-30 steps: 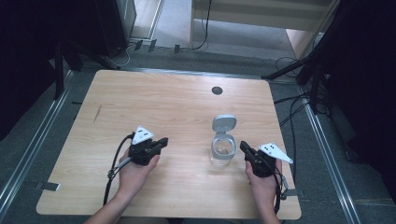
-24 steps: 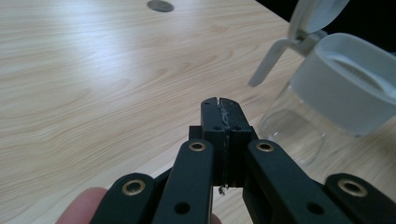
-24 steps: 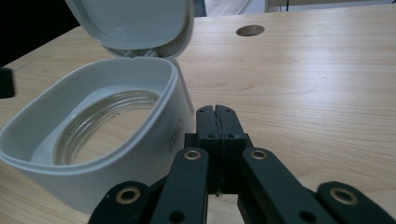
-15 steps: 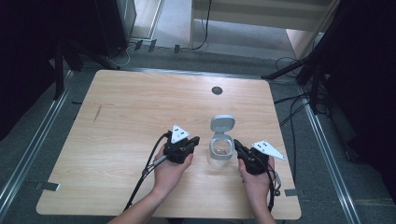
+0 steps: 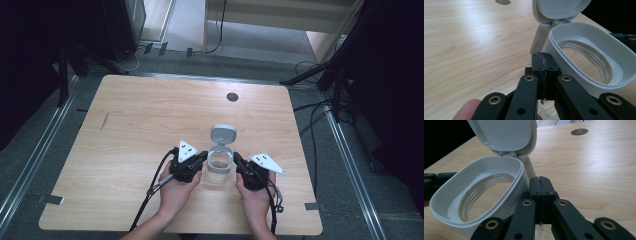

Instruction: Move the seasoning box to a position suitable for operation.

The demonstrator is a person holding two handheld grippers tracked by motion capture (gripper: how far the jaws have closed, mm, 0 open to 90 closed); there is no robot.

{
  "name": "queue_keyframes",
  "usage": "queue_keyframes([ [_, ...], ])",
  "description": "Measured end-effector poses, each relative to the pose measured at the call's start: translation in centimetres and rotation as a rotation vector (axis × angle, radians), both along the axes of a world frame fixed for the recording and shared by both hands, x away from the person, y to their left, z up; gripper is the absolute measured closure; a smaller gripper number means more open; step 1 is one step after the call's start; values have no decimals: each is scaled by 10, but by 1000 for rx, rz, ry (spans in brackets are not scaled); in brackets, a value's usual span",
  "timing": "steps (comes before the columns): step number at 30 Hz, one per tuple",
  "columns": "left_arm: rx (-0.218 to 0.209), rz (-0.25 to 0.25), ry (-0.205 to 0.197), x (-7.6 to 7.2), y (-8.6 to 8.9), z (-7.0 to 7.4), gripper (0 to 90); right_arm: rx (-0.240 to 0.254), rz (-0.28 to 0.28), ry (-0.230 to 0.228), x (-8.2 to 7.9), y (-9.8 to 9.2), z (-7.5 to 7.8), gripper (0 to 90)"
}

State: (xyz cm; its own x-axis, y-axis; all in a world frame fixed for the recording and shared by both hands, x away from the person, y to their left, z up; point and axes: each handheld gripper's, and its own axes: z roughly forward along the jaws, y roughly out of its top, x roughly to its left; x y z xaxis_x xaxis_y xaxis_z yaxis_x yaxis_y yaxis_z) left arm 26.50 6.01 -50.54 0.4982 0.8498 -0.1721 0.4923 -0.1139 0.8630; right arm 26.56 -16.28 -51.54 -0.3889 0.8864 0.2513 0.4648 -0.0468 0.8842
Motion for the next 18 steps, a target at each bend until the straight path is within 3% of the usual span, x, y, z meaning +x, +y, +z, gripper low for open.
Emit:
queue_keyframes([
  [7,-9,55,-1,-10,27,-3,900,-5,19,-3,-3,29,-2,900],
  [10,-5,78,-18,-17,39,-5,895,-8,40,0,-3,42,-3,900],
  [13,-30,81,-30,-20,54,-8,782,-8,65,9,-1,51,-3,900],
  [14,-38,75,-46,-20,60,-9,782,-13,74,7,-1,54,-3,900],
  [15,-46,72,-84,-22,72,-10,622,-22,88,-2,1,56,-1,900],
  [16,-46,72,-84,-22,72,-10,543,-22,88,-2,1,56,-1,900],
  [17,-44,87,-84,-23,90,-11,431,-20,88,-4,4,54,1,900],
  [18,-44,87,-84,-23,90,-11,349,-20,88,-4,4,54,1,900],
])
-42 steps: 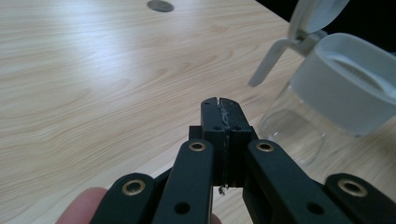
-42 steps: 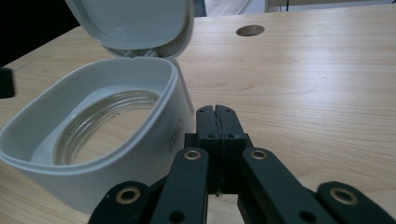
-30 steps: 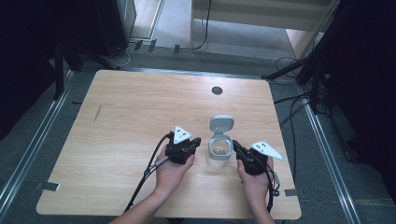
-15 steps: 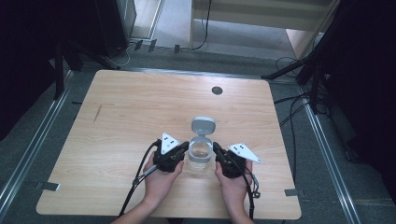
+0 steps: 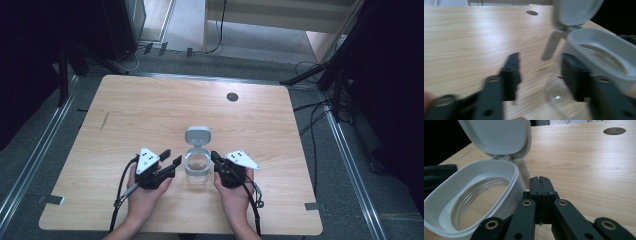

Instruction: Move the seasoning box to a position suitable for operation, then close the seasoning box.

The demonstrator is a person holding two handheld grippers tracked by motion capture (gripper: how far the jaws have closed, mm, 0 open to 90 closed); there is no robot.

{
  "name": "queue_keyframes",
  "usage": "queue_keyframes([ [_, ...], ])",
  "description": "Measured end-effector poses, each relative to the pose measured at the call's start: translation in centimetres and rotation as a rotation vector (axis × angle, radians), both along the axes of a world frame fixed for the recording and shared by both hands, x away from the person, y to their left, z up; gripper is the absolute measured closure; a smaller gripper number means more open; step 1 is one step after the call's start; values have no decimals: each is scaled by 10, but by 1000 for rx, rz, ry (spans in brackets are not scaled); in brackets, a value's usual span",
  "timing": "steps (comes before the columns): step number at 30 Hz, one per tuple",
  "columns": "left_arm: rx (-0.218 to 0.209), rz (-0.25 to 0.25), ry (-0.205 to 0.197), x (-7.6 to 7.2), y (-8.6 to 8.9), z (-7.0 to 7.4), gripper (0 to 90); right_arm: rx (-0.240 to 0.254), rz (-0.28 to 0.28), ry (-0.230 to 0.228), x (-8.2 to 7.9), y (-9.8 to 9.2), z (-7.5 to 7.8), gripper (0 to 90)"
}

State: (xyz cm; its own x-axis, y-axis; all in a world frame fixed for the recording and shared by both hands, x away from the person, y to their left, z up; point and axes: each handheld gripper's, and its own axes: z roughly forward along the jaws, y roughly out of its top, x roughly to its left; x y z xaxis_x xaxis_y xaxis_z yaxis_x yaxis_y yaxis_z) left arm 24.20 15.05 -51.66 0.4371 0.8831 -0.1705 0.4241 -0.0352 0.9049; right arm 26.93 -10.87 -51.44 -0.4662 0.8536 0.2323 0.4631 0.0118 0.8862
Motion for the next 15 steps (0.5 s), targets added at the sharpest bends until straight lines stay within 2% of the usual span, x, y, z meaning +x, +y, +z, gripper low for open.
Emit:
queue_keyframes([
  [1,4,7,10,0,10,-2,349,3,5,3,2,-2,2,900],
  [2,-9,25,36,1,34,-8,220,10,15,8,8,-8,5,900],
  [3,-9,25,36,1,34,-8,196,10,15,8,8,-8,5,900],
  [4,-22,35,47,2,48,-11,158,12,17,12,11,-10,7,900],
  [6,-45,68,57,0,75,-18,143,3,29,22,18,-15,9,900],
  [7,-42,93,60,-1,88,-20,143,-13,21,16,23,-20,12,900],
  [9,-25,134,59,-5,111,-25,143,-7,23,18,26,-22,13,900],
  [12,-15,163,68,-9,130,-28,143,-23,33,2,34,-23,22,900],
  [13,-30,173,74,-10,135,-29,143,-23,33,2,34,-23,22,900],
  [14,-67,185,92,-9,138,-31,143,-22,38,-7,38,-22,28,900],
  [15,-67,185,92,-9,138,-31,143,-24,41,-14,41,-21,31,900],
])
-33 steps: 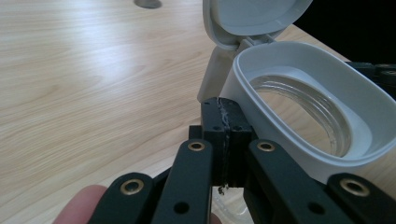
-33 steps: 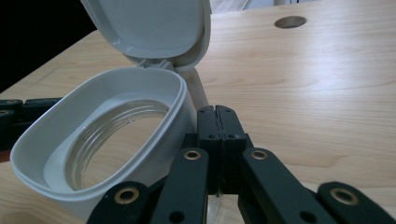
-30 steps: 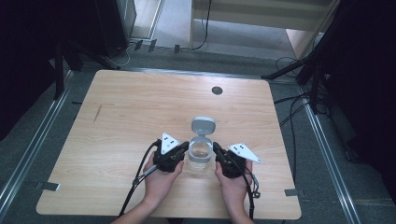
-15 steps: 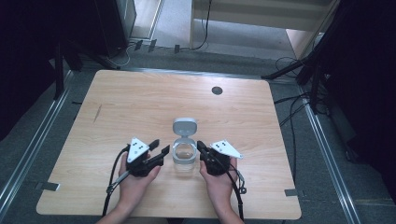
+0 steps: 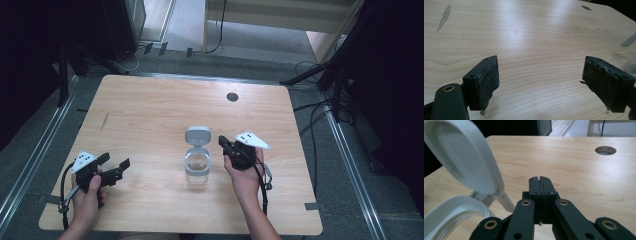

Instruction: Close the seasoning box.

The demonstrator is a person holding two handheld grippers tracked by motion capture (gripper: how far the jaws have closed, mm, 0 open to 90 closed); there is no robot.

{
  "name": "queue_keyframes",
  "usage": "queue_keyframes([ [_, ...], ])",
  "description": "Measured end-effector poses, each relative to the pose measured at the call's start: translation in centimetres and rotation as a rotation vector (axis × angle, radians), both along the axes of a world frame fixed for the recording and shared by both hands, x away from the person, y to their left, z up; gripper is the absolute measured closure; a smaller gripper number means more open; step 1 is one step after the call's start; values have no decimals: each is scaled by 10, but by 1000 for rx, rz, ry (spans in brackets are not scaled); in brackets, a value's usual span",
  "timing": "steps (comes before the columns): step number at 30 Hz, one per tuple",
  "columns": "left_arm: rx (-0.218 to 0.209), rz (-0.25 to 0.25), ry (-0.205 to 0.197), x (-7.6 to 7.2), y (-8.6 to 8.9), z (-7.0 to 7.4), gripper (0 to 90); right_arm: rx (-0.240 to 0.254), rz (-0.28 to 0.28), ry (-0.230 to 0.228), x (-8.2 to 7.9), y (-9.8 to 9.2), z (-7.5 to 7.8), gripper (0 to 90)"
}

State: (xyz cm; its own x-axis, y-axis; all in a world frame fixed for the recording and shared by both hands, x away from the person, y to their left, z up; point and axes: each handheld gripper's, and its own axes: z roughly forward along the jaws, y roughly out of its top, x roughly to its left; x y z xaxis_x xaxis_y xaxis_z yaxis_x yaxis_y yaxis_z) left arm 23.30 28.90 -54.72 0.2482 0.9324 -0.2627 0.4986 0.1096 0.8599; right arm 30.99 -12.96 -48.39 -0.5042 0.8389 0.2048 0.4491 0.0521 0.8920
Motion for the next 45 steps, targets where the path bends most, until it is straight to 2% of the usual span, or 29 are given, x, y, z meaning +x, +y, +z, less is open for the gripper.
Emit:
queue_keyframes([
  [1,-8,5,3,3,-1,-2,143,1,-1,1,3,1,2,900],
  [4,16,15,3,5,-6,-2,150,11,7,8,12,5,9,900],
  [6,71,-8,-4,3,-12,-3,150,9,7,27,20,7,16,900],
  [10,91,-20,-3,3,-15,-4,150,21,22,42,30,10,25,900],
  [13,73,-25,3,4,-14,-4,150,20,59,15,36,16,34,900],
  [16,66,-23,6,4,-13,-4,150,46,87,-6,34,19,37,900],
  [17,65,-24,7,4,-13,-4,150,45,100,-13,32,21,38,900],
  [18,68,-24,5,4,-13,-4,150,21,143,-36,26,26,38,900],
  [19,66,-24,5,4,-13,-4,150,12,159,-47,22,27,37,900],
  [20,63,-24,1,4,-13,-4,150,15,171,-43,18,28,36,900],
  [26,59,-14,-1,4,-13,-4,150,9,185,-41,1,24,27,888],
  [28,62,-13,-6,4,-13,-4,150,18,160,-46,-2,19,26,808],
  [29,66,-13,-6,3,-13,-4,150,18,143,-62,-2,15,26,765],
  [31,63,-13,-5,3,-13,-4,150,21,111,-80,-3,8,25,641],
  [33,62,-8,-6,4,-13,-4,150,-1,83,-80,-1,2,25,470],
  [34,62,-8,-5,4,-13,-4,150,-3,62,-63,-1,-4,24,373],
  [36,64,-8,-4,4,-13,-4,150,-10,55,-64,-1,-11,23,312],
  [39,64,-7,-4,4,-13,-4,150,-13,48,-58,-2,-21,20,273],
  [41,62,-4,-4,4,-13,-4,150,-42,24,-65,-4,-27,17,270],
  [45,63,-5,-3,4,-13,-4,150,-32,6,-52,-6,-38,13,269],
])
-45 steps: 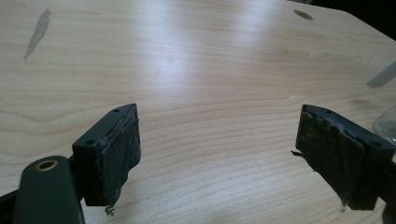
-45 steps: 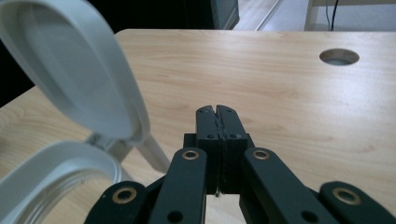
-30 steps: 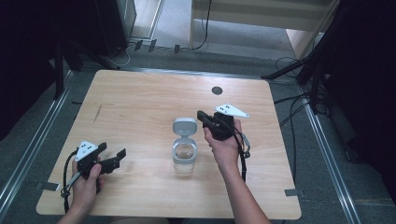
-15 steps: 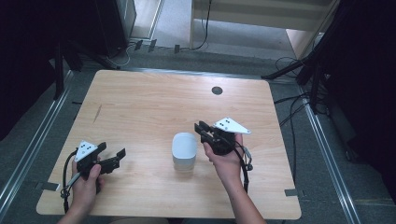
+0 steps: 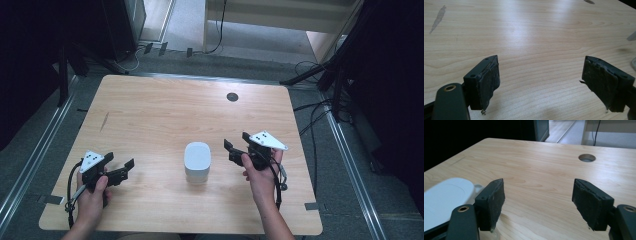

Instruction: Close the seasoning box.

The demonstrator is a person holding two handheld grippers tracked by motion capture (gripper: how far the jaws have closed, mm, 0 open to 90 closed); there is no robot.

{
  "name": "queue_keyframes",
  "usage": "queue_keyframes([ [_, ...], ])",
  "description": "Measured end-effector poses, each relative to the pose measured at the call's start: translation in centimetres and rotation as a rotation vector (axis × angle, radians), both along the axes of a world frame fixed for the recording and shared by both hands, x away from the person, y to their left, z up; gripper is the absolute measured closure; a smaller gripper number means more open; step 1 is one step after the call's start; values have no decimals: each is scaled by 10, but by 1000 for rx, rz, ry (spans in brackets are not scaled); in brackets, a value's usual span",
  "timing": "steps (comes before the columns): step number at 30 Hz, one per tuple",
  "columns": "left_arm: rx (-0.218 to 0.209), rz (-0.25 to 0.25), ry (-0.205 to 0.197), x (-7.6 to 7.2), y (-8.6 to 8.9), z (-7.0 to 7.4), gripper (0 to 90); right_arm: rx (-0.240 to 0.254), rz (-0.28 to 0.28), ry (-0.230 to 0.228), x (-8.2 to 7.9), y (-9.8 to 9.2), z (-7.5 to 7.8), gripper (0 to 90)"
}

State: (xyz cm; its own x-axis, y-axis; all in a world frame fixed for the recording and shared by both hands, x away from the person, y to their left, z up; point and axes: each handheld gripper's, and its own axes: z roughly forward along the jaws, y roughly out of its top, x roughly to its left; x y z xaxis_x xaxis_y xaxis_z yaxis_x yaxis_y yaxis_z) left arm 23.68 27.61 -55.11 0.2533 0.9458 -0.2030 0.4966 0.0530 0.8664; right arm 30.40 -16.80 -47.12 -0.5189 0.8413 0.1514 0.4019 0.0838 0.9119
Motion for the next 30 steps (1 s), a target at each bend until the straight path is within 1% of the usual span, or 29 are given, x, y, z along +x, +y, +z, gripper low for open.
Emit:
queue_keyframes([
  [3,-2,-1,0,0,0,0,151,-3,-17,2,-4,-11,-7,264],
  [4,-2,0,0,0,0,0,150,1,-26,12,-5,-17,-11,264],
  [6,0,0,0,0,0,0,150,-7,-37,21,-7,-24,-15,264],
  [7,2,-1,0,0,0,0,150,-7,-37,21,-7,-24,-15,264],
  [9,0,-2,4,0,0,0,150,-9,-54,32,-10,-34,-20,265],
  [10,0,-2,4,0,0,0,150,-9,-54,32,-10,-34,-20,265],
  [14,-4,1,5,1,0,0,151,-15,-76,39,-14,-48,-25,265],
  [17,-2,0,4,0,1,0,150,-14,-102,49,-19,-63,-31,266],
  [18,-4,0,4,0,1,0,150,-14,-102,49,-19,-63,-31,266],
  [19,-5,0,4,0,1,0,151,-16,-106,50,-21,-67,-33,266],
  [22,-5,2,3,0,1,0,150,-16,-123,69,-25,-79,-40,268],
  [25,1,0,1,0,1,0,150,-27,-138,79,-29,-90,-45,268],
  [28,-1,-4,3,0,1,0,151,-18,-150,88,-34,-100,-49,268],
  [30,-4,-6,2,0,1,0,151,-19,-163,102,-37,-107,-53,272],
])
